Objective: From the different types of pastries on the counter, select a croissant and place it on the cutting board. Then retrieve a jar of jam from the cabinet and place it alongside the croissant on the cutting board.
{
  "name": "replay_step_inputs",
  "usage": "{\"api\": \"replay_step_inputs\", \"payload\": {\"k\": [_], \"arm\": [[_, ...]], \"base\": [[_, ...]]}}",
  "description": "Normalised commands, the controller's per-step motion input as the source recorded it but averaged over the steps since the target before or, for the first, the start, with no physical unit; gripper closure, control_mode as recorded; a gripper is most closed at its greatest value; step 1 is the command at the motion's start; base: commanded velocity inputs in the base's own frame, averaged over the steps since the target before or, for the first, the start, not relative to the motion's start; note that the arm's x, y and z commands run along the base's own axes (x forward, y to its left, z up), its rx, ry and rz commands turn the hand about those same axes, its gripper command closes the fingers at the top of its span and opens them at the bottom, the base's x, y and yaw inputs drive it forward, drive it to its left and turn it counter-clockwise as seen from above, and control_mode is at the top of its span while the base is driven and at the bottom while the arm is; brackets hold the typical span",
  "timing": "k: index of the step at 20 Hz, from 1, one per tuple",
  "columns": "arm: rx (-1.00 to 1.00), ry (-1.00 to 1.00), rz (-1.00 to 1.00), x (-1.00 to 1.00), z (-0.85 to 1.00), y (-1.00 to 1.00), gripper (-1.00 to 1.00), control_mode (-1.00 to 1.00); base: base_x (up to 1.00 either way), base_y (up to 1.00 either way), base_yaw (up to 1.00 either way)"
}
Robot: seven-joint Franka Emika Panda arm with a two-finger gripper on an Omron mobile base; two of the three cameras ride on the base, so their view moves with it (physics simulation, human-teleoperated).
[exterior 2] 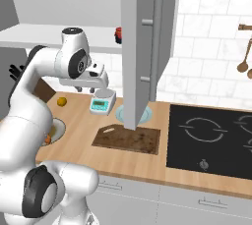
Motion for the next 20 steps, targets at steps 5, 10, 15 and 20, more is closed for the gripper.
{"api": "replay_step_inputs", "payload": {"k": [5, 10, 15, 20], "arm": [[-0.01, -0.24, -0.01, -0.03, 0.0, -0.02, -1.0, -1.0], [0.0, -0.55, 0.0, 0.0, 0.5, -0.01, -1.0, -1.0], [-0.01, -0.06, 0.0, 0.06, 0.39, -0.05, -1.0, -1.0], [0.0, 0.0, 0.0, 0.45, 1.0, -0.19, -1.0, -1.0]], "base": [[0.0, 0.0, 0.0], [0.0, 0.0, 0.0], [0.0, 0.0, 0.0], [0.0, 0.0, 0.0]]}}
